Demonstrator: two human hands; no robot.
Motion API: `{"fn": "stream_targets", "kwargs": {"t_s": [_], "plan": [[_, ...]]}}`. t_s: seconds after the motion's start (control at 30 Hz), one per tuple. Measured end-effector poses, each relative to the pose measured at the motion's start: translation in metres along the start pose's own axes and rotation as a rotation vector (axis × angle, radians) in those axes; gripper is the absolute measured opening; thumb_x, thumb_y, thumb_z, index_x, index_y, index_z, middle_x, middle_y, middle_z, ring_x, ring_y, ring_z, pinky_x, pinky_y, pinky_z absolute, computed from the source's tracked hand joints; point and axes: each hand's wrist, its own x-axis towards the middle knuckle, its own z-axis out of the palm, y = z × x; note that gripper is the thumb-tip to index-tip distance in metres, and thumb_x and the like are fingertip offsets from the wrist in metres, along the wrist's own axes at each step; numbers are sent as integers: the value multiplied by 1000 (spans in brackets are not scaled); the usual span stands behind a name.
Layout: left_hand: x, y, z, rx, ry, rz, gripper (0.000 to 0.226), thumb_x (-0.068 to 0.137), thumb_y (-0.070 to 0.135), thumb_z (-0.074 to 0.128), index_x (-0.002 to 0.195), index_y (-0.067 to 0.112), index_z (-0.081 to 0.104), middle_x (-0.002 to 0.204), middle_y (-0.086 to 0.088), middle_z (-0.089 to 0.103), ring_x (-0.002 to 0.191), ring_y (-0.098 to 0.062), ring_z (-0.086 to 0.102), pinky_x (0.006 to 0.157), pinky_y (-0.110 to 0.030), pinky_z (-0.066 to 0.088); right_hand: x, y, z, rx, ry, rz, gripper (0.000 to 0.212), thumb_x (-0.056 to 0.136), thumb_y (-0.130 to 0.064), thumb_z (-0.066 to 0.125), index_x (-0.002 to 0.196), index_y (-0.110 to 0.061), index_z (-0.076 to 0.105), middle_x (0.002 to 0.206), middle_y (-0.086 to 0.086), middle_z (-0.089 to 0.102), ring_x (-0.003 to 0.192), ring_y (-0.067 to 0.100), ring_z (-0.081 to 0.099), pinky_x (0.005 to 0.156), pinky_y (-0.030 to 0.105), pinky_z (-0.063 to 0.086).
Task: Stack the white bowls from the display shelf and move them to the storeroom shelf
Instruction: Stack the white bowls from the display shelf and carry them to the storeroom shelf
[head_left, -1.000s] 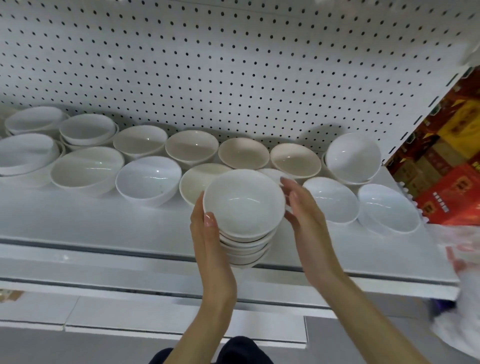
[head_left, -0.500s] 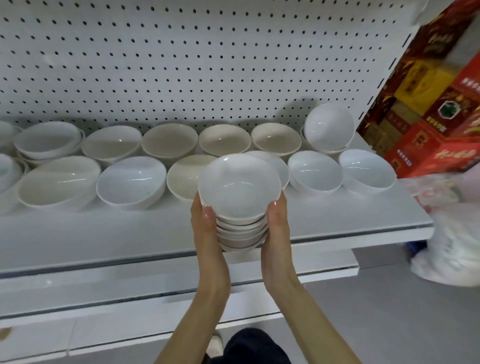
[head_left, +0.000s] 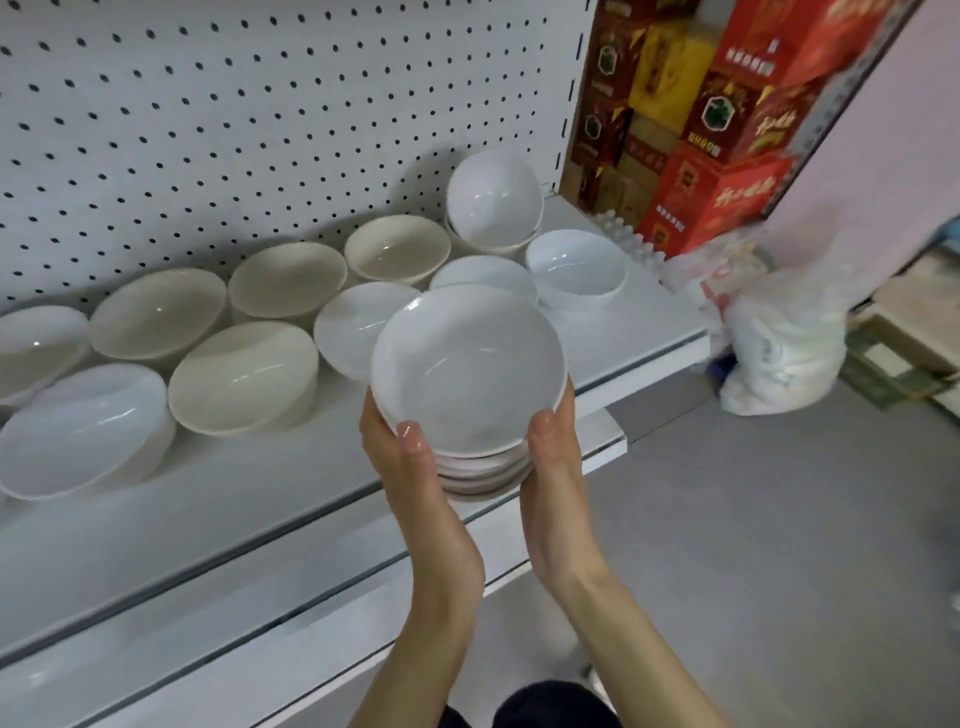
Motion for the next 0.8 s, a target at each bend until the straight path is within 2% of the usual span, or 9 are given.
{"fn": "stream_targets", "kwargs": {"t_s": [0.07, 0.1, 0.2, 0.3, 0.37, 0.47, 0.57, 0.63, 0.8], "plan": [[-29, -4, 30, -39, -29, 40, 80, 50, 97, 48, 112, 48, 55, 107, 23, 64, 105, 0, 60, 92, -28, 50, -3, -9, -30, -14, 48, -22, 93, 71, -78, 57, 147, -32, 30, 153, -2, 33, 141, 17, 32, 116, 49, 27], [-47, -3, 45, -63, -69, 62, 78, 55, 92, 54, 118, 46, 54, 115, 17, 65, 106, -2, 61, 87, -27, 52, -4, -15, -48, -29, 79, -18, 92, 72, -77, 57, 147, -32, 30, 153, -2, 33, 142, 18, 31, 116, 51, 26], [-108, 1, 101, -166, -212, 64, 94, 65, 84, 56, 136, 23, 45, 138, -2, 52, 122, -11, 55, 92, -27, 48, -12, -35, -113, -66, 129, -54, 85, 76, -74, 55, 146, -34, 30, 152, -4, 35, 142, 19, 31, 115, 52, 25], [-150, -14, 158, -172, -289, 9, 100, 70, 81, 54, 141, 13, 38, 142, -9, 47, 128, -19, 50, 98, -32, 45, -20, -60, -182, -119, 228, -114, 86, 77, -74, 54, 147, -30, 29, 152, -6, 35, 141, 15, 32, 116, 49, 26], [-184, -26, 204, -182, -326, -31, 100, 70, 82, 53, 141, 13, 39, 141, -10, 48, 128, -20, 50, 99, -35, 44, -28, -77, -237, -146, 299, -124, 88, 75, -74, 55, 146, -30, 29, 152, -6, 34, 141, 14, 32, 117, 48, 25], [-237, -46, 265, -192, -448, -72, 82, 80, 72, 49, 141, 18, 40, 140, -7, 50, 129, -19, 50, 106, -46, 41, -42, -100, -315, -189, 407, -115, 93, 73, -77, 55, 148, -28, 28, 153, -4, 33, 142, 14, 30, 117, 48, 23], [-277, -58, 319, -214, -578, -142, 93, 73, 80, 52, 141, 18, 43, 141, -9, 50, 131, -21, 49, 109, -48, 39, -57, -125, -380, -203, 494, -114, 98, 70, -79, 57, 148, -28, 27, 153, -2, 32, 142, 16, 29, 117, 48, 23], [-299, -67, 355, -160, -648, -103, 96, 68, 84, 52, 137, 18, 46, 138, -13, 52, 129, -25, 50, 107, -53, 39, -65, -138, -420, -196, 549, -147, 100, 70, -77, 59, 149, -26, 26, 153, 0, 32, 142, 17, 30, 117, 49, 24], [-341, -86, 444, -121, -928, -91, 75, 80, 63, 52, 143, 25, 36, 141, -1, 48, 131, -16, 48, 109, -46, 40, -53, -162, -517, -174, 669, -203, 105, 67, -73, 66, 149, -24, 23, 151, 2, 36, 139, 18, 35, 116, 47, 27]]}}
